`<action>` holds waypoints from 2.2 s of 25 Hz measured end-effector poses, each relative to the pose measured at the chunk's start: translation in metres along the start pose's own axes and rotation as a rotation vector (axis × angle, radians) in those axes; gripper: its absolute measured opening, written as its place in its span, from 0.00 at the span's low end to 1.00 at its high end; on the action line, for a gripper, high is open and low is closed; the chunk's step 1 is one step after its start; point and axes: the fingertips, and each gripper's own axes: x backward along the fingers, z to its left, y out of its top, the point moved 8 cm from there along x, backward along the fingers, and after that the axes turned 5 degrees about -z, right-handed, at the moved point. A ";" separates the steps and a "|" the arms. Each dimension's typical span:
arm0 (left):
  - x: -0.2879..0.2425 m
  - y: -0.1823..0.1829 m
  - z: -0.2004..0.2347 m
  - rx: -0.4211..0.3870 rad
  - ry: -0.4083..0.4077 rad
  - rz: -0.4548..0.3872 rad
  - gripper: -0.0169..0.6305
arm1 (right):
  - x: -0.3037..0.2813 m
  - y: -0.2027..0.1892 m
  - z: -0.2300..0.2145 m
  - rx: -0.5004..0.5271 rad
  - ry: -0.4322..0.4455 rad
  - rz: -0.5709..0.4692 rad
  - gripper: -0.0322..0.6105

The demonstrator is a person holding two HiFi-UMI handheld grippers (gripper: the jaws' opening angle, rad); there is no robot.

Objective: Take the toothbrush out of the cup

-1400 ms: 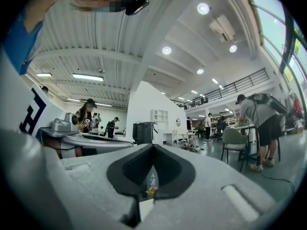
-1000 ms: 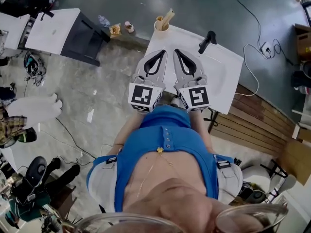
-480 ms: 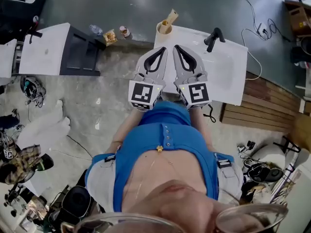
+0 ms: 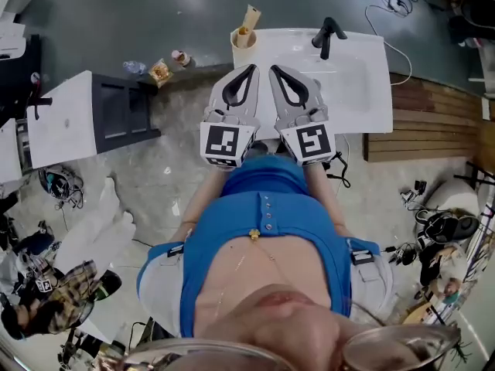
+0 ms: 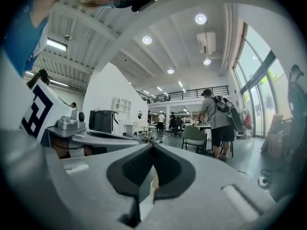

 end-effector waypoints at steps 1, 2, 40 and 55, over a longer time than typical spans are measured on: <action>-0.004 0.001 0.000 0.001 -0.005 -0.001 0.03 | 0.000 0.001 -0.002 -0.001 -0.007 0.009 0.05; -0.007 0.001 -0.001 0.002 -0.005 -0.002 0.03 | 0.000 0.002 -0.005 -0.002 -0.012 0.018 0.05; -0.064 -0.049 0.039 -0.019 0.265 0.124 0.10 | -0.006 -0.009 -0.093 -0.002 -0.011 0.034 0.05; -0.092 -0.104 0.069 -0.025 0.264 0.284 0.28 | 0.021 -0.019 -0.117 0.015 -0.118 0.084 0.05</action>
